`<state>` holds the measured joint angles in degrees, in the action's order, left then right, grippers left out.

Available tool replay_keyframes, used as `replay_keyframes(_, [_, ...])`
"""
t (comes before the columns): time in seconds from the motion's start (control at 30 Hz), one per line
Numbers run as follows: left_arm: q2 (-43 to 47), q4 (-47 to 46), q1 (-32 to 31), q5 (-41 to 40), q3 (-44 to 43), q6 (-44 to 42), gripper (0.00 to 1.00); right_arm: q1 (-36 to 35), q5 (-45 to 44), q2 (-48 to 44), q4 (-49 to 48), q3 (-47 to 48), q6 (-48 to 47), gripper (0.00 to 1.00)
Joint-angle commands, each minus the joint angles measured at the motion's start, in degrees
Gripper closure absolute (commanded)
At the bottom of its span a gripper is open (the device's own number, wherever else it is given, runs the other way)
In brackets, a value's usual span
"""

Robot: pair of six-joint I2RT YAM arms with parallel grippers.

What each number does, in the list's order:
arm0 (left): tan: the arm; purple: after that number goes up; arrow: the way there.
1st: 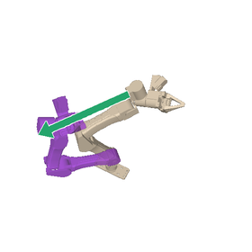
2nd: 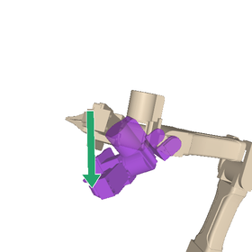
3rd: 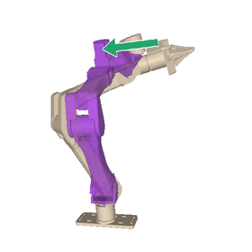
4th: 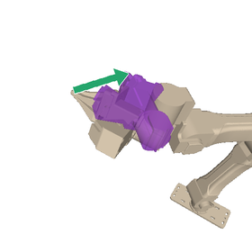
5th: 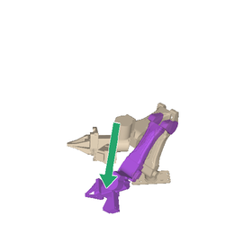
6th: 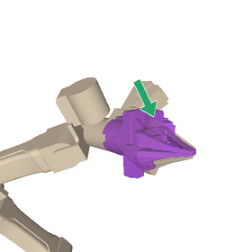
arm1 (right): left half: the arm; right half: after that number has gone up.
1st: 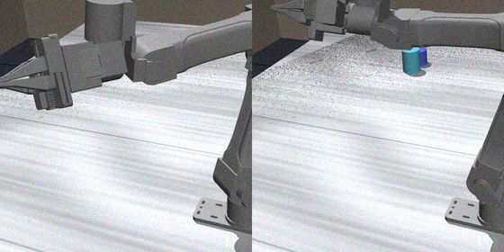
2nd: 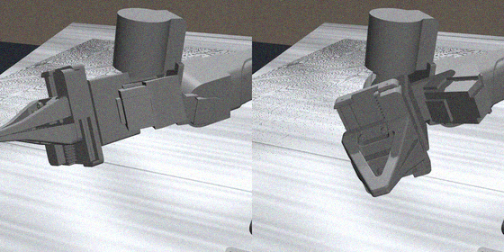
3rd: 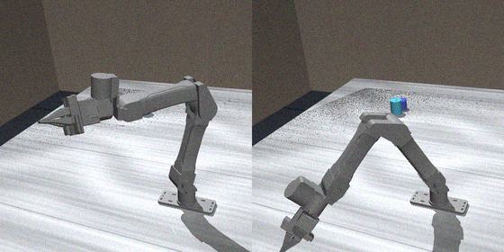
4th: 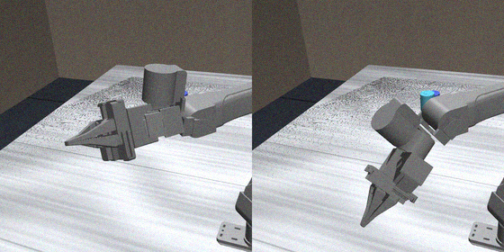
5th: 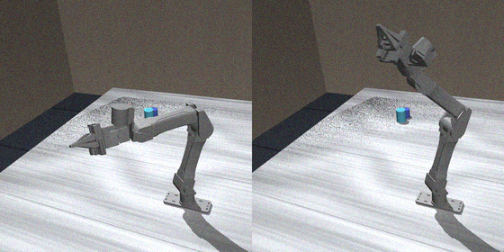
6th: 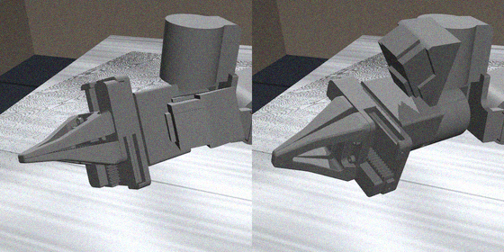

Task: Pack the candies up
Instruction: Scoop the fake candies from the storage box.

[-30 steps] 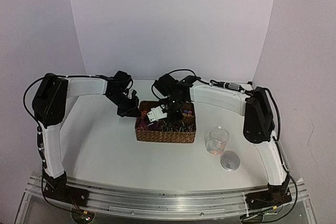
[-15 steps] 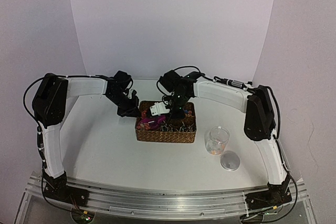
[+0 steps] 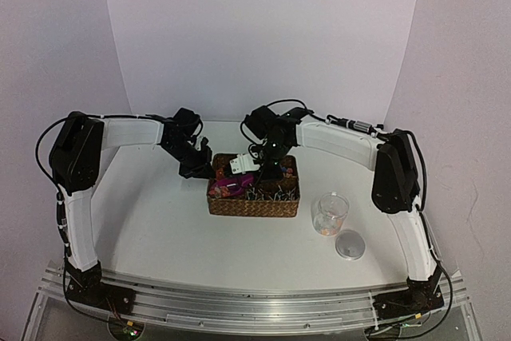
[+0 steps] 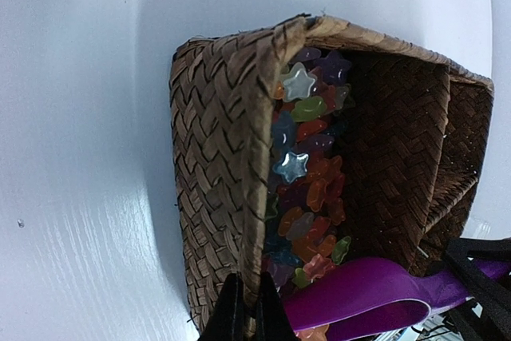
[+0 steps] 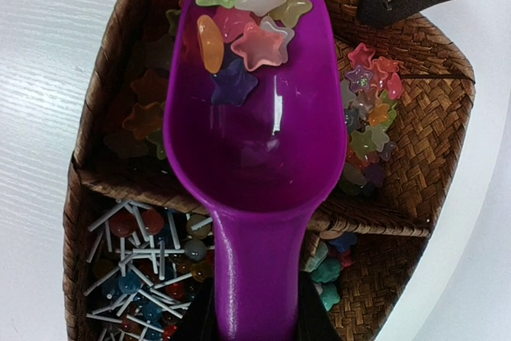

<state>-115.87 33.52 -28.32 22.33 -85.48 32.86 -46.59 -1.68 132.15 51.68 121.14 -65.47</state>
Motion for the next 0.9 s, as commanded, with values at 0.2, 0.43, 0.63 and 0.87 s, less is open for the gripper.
replay_keyframes(0.2, [-0.2, 1.1, 1.0, -3.7, 1.5, -0.1, 1.00, 1.3, -5.8, -7.5, 6.8, 3.7, -0.1, 1.00])
replay_keyframes(0.43, [-0.5, 1.0, 1.0, -3.7, 1.4, -0.2, 1.00, -1.7, -15.7, -5.8, 6.4, 4.1, -3.4, 1.00])
replay_keyframes(0.63, [-0.4, 0.8, 1.0, -3.4, 1.6, -0.2, 1.00, -3.4, -17.1, -5.0, 5.6, 3.7, -5.3, 1.00])
replay_keyframes(0.87, [-0.3, 0.7, 1.1, -3.3, 1.7, -0.3, 1.00, -0.9, -12.9, -8.0, 6.1, -0.6, -1.8, 1.00])
